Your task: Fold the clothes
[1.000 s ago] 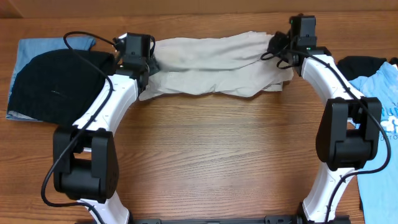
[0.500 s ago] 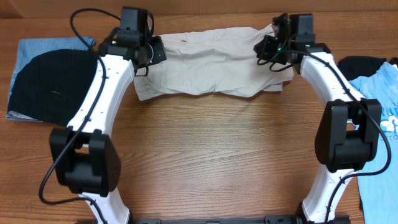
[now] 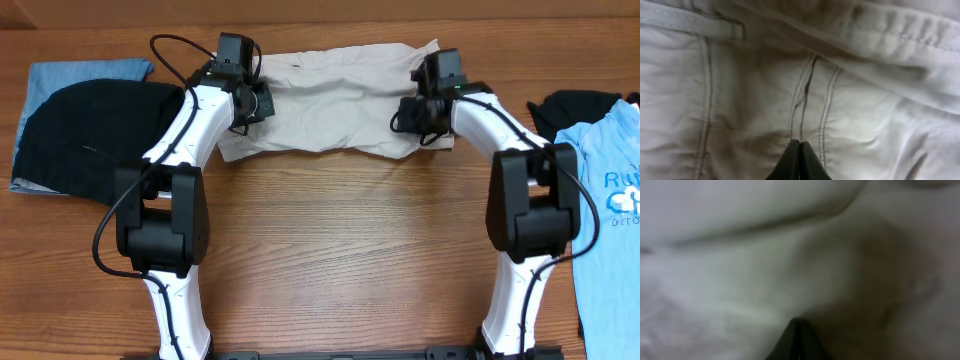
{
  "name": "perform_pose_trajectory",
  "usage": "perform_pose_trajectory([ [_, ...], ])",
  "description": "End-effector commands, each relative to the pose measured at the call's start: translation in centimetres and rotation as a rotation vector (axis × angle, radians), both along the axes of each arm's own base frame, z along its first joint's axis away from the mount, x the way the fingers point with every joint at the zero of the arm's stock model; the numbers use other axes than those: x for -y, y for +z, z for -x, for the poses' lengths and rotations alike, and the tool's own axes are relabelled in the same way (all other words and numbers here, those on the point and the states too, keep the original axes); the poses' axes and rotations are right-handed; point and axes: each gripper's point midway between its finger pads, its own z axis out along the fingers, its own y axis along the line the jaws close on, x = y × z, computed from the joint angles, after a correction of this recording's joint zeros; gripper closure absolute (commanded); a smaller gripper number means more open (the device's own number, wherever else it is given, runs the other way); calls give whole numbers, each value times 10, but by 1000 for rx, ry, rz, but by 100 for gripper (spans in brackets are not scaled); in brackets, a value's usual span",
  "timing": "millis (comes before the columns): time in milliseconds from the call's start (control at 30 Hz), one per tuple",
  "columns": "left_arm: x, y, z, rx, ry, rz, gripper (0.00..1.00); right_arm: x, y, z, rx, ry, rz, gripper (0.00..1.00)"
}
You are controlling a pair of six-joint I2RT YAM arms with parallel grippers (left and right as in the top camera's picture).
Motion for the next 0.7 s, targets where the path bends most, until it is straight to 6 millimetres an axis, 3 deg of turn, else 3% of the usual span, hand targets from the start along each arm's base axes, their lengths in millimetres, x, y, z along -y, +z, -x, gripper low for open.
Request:
perform_pose_trajectory([
  [0,-10,-6,2,-21,-4,-59,96,16,-39,23,-119,-20,84,96],
  [133,-13,-11,11,-60,-2,-73,96,41,-51,66,-306,-102,205,96],
  [400,-22,-38,49,-201,2,-112,96,53,-47,126,-555,-182,258,96],
  [533,-28,-42,65,-265,29,-137,96,55,-42,149,-651,-191,278,96],
  [667,-32,-46,84,-343,56,-144,96,57,-35,160,-693,-193,288,96],
])
